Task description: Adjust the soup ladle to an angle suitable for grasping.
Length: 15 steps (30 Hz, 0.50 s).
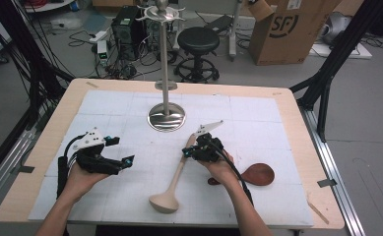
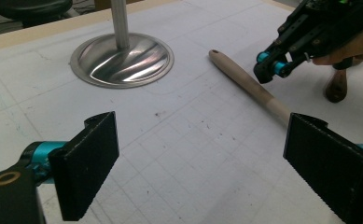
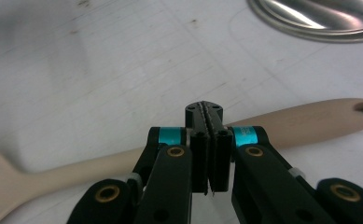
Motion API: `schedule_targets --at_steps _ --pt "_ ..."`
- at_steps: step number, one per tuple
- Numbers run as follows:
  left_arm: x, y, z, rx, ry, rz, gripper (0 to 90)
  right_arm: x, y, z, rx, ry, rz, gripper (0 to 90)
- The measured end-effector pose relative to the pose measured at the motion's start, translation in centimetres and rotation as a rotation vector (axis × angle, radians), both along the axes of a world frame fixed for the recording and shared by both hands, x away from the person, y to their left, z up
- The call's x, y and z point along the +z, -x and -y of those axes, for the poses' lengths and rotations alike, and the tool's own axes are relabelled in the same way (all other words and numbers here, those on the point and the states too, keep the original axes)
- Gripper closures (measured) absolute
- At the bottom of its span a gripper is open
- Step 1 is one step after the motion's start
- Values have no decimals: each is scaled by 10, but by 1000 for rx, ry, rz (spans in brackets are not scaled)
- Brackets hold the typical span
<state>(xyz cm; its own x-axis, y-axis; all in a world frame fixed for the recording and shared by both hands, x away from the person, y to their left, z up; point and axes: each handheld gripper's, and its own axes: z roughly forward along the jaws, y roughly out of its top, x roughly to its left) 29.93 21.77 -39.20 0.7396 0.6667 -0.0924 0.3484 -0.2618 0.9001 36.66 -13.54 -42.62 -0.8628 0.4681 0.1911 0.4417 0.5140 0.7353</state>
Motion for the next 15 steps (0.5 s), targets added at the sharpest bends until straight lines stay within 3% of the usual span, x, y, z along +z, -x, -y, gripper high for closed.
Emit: schedule_targets --at_steps 7,15 --pt "0 0 0 -4 -5 -1 109 0 25 2 91 5 -13 891" --pt "0 1 2 -5 -11 0 109 -8 53 5 135 4 -25 891"
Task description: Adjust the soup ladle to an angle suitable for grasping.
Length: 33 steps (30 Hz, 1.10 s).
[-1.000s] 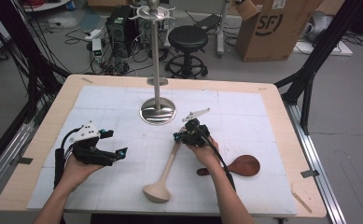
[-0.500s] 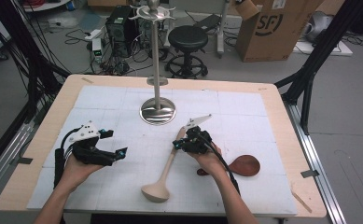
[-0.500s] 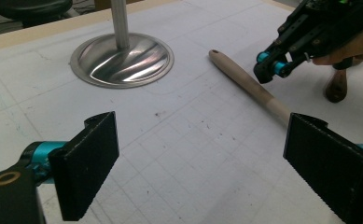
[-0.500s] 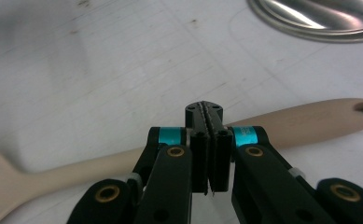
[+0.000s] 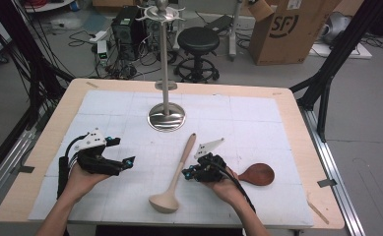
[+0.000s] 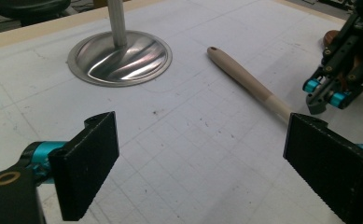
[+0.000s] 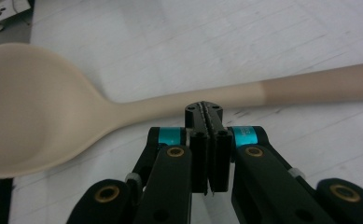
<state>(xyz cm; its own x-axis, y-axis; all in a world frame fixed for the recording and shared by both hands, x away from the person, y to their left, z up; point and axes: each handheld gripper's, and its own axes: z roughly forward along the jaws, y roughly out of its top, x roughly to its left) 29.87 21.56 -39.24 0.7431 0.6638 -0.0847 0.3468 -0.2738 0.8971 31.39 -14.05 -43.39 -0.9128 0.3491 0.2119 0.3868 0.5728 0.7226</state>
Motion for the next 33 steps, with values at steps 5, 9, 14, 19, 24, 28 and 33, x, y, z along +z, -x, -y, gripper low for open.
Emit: schedule_targets --at_steps 5,9,14,19,24,28,33 --pt "0 0 2 -6 -4 -2 109 -5 11 0 11 -4 -29 891" --pt "-1 0 2 -9 -8 -4 109 -7 17 -4 49 -2 -37 892" --pt "-1 0 3 -6 -10 -6 109 -8 23 -10 77 5 -38 892" --pt "-1 0 3 -10 -9 -4 110 -11 26 -20 107 12 -47 892" --pt "-1 0 4 -10 -12 -5 110 -11 26 -23 112 4 -45 892" --pt "-1 -1 5 -12 -14 -6 110 -12 25 -23 109 -8 -42 892" --pt "-1 -1 7 -19 -16 -5 110 -11 26 -25 100 -27 -47 892"
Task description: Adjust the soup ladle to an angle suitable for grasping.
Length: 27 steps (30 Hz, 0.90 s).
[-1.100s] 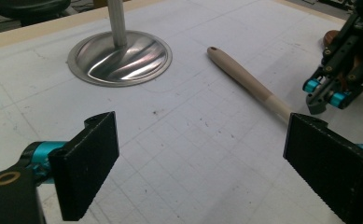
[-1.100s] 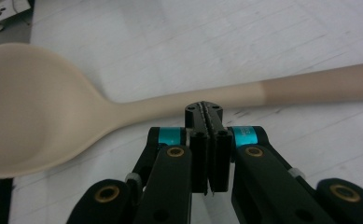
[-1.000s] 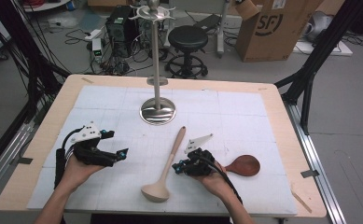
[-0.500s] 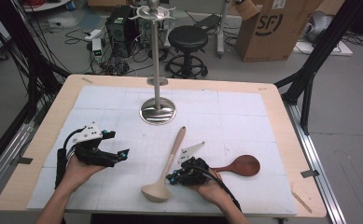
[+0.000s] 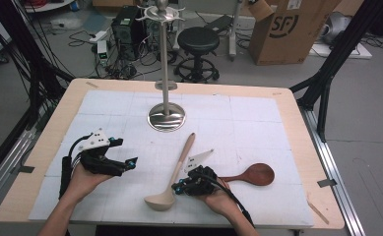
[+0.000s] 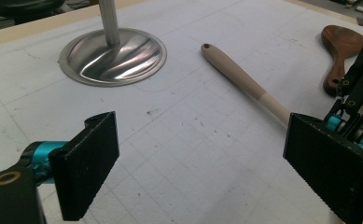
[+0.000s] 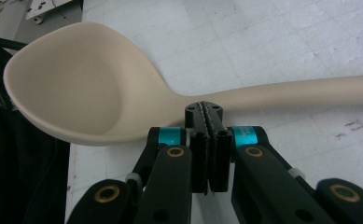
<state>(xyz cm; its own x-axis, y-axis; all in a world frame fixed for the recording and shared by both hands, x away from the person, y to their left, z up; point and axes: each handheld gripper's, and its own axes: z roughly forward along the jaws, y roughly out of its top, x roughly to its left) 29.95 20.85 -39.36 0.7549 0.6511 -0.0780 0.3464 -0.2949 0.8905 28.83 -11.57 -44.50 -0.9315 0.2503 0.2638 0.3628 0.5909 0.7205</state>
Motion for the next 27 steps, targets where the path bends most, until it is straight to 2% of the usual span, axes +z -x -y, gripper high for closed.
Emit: schedule_targets --at_steps 12,27 --pt "0 -1 1 0 3 0 110 -2 3 -4 -6 5 -6 893" --pt "1 0 1 -6 10 -1 118 -5 10 -25 42 -19 -14 892"
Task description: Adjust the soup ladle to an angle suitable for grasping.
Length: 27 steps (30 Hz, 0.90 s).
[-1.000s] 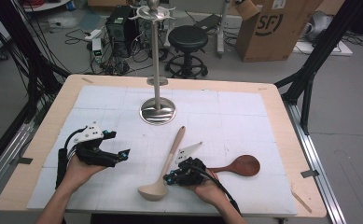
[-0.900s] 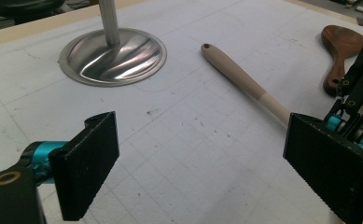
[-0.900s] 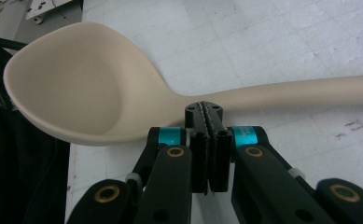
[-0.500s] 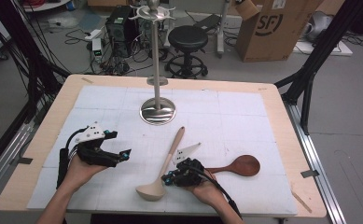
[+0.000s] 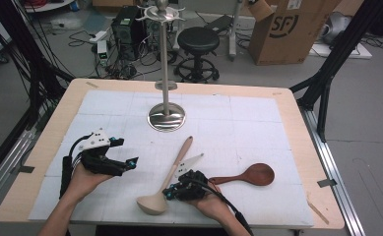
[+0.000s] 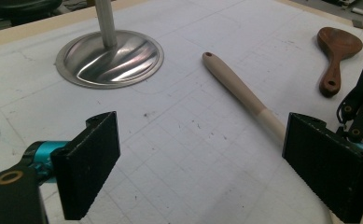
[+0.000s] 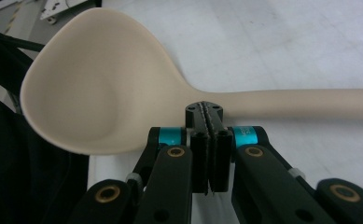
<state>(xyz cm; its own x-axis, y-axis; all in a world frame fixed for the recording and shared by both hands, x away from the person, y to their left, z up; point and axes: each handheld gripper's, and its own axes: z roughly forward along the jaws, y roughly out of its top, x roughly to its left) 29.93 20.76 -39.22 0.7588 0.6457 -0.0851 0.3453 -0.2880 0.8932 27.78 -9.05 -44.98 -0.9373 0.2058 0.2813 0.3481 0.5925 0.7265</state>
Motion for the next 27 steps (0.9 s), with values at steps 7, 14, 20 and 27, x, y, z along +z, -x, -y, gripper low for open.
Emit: schedule_targets --at_steps 7,14,20,27 --pt "0 0 0 -5 -3 -5 122 -1 2 -13 21 -9 2 892" --pt "1 -1 0 -9 -3 -4 126 -1 1 -25 44 -11 7 892" --pt "2 -1 0 -10 -3 -5 128 -1 2 -33 55 -10 9 893" --pt "2 -1 1 -16 -8 -7 132 0 0 -46 69 -10 12 892"
